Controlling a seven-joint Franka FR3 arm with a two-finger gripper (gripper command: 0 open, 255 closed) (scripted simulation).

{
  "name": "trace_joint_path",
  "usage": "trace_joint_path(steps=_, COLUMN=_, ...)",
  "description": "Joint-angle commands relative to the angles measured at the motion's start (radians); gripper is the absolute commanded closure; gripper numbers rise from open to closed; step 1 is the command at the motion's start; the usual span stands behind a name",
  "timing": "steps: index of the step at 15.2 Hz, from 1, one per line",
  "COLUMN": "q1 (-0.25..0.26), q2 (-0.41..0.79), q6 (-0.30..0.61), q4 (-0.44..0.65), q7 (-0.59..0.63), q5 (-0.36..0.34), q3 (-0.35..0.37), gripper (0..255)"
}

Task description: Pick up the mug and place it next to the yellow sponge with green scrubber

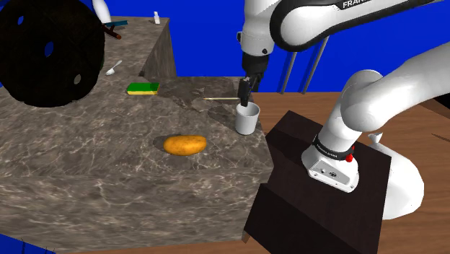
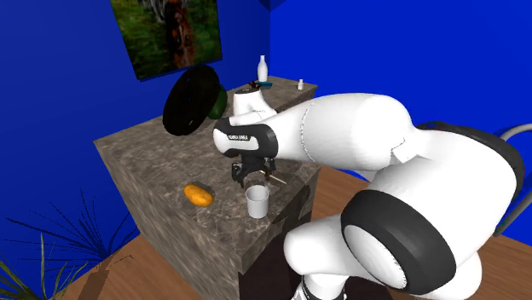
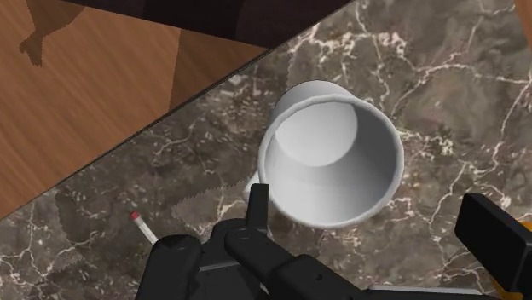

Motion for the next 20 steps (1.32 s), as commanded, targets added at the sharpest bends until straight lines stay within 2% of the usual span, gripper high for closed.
trace_joint_path(steps=1, q1=0.011, q2=0.049, q6=0.065, q4=-0.017, q7=0.036, q5=0.01, q3=0.05, gripper=0)
trace_joint_path(steps=3, q1=0.019, q2=0.104, q6=0.128, q4=-0.029, q7=0.073, q5=0.014, q3=0.1, gripper=0)
trace_joint_path(steps=11, q1=0.012, q2=0.175, q6=0.262, q4=-0.094, q7=0.081, q5=0.02, q3=0.13, gripper=0)
trace_joint_path(steps=19, q1=0.012, q2=0.175, q6=0.262, q4=-0.093, q7=0.081, q5=0.02, q3=0.13, gripper=0)
trace_joint_path(steps=20, q1=0.012, q2=0.175, q6=0.262, q4=-0.093, q7=0.081, q5=0.02, q3=0.13, gripper=255)
